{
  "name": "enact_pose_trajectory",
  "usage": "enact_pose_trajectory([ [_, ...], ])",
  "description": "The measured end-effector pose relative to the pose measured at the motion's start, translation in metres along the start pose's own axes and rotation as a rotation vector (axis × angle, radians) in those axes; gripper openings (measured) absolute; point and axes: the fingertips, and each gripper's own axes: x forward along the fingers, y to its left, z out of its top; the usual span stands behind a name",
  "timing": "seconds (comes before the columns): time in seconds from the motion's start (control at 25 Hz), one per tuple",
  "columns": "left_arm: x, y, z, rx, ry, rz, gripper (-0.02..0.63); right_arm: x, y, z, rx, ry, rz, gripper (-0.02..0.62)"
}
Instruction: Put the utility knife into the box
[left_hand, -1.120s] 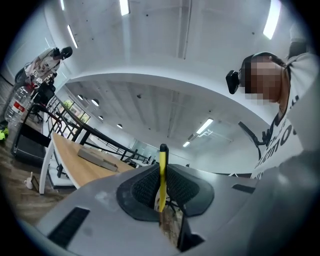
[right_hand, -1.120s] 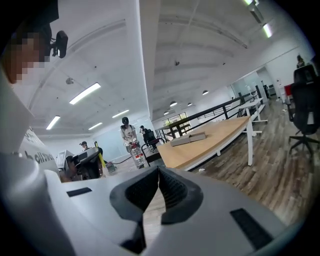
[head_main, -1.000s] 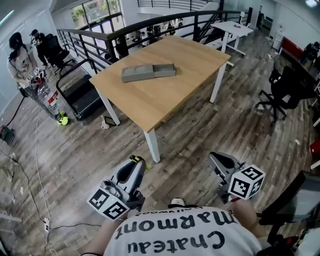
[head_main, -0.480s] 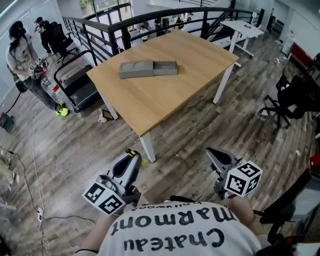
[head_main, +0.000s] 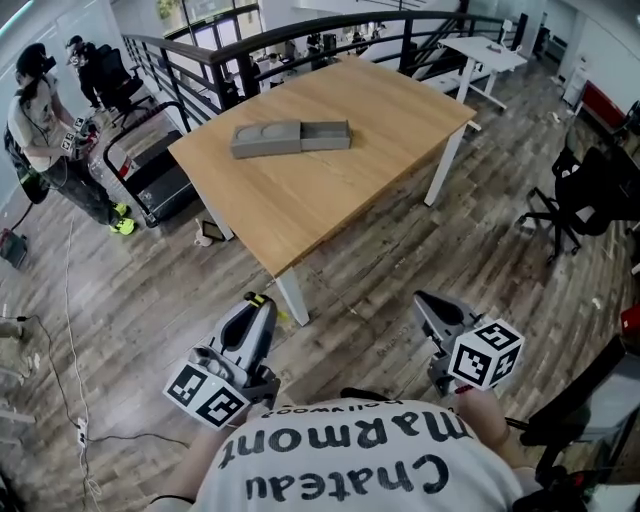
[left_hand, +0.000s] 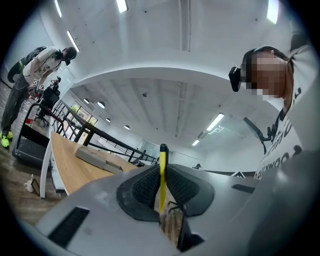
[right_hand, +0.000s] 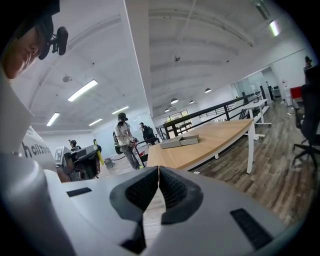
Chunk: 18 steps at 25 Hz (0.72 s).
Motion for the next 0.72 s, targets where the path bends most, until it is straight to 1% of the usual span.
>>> enact_pose_trajectory([
  [0.08,0.004,-0.001,0.002,0.000,-0.012,-0.007,0.041,-0.001,-0.003,0.001,0.003,-0.004,-0.005,0.011],
  [0.24,0.008,0.000,-0.001,-0.035,-0.001,-0.006,0.041,-0.003,-0.006,-0.002,0.011,-0.001,-0.005,0.011],
  [0.72,0.012,-0.005,-0.009,-0.033,0.036,0.002,0.041,-0.012,-0.015,-0.016,0.059,0.018,-0.020,0.011],
])
